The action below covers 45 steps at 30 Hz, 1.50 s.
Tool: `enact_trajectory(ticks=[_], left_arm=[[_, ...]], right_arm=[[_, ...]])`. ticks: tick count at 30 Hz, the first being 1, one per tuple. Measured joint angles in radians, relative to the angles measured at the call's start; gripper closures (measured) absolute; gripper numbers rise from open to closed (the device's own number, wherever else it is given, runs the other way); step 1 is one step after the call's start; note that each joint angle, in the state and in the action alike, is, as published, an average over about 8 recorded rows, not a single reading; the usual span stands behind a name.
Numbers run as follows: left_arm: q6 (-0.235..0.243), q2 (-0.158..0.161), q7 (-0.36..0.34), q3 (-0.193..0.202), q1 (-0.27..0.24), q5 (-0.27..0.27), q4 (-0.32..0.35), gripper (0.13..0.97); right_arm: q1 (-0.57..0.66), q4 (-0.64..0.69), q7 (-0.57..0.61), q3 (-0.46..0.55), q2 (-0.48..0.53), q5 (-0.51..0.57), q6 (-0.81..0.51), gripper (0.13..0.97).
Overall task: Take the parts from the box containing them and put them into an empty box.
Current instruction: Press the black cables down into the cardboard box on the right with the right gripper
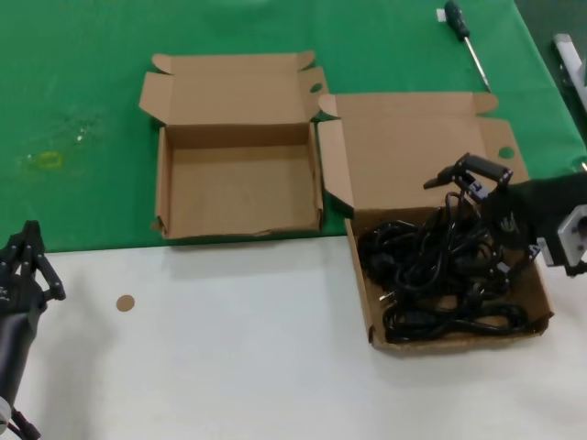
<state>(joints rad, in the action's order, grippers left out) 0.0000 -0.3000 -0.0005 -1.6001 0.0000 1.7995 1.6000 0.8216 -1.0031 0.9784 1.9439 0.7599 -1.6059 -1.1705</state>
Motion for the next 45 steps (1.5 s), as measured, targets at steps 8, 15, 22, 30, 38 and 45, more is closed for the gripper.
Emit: enact_trajectory(ticks=[8, 15, 22, 30, 38, 45], left_arm=[[0.0, 0.0, 0.0, 0.0, 0.0, 0.0, 0.0, 0.945], [0.0, 0.0, 0.0, 0.0, 0.0, 0.0, 0.0, 0.945], [0.0, 0.0, 0.0, 0.0, 0.0, 0.0, 0.0, 0.945], [0.0, 0.0, 0.0, 0.0, 0.0, 0.0, 0.0, 0.945], [0.0, 0.0, 0.0, 0.0, 0.0, 0.0, 0.0, 0.945], [0.0, 0.0, 0.0, 0.0, 0.0, 0.0, 0.0, 0.945]], right_arm=[[0.003, 0.025, 0.018, 0.018, -0.006, 0.022, 0.01, 0.181], [-0.006, 0.02, 0.02, 0.022, -0.013, 0.029, 0.026, 0.289], [-0.022, 0.001, 0.018, 0.028, -0.013, 0.034, 0.034, 0.352], [-0.021, 0.012, 0.025, 0.033, -0.013, 0.041, 0.038, 0.525], [-0.017, 0.047, 0.049, 0.037, -0.015, 0.046, 0.039, 0.714], [-0.009, 0.077, 0.07, 0.034, -0.018, 0.045, 0.045, 0.839]])
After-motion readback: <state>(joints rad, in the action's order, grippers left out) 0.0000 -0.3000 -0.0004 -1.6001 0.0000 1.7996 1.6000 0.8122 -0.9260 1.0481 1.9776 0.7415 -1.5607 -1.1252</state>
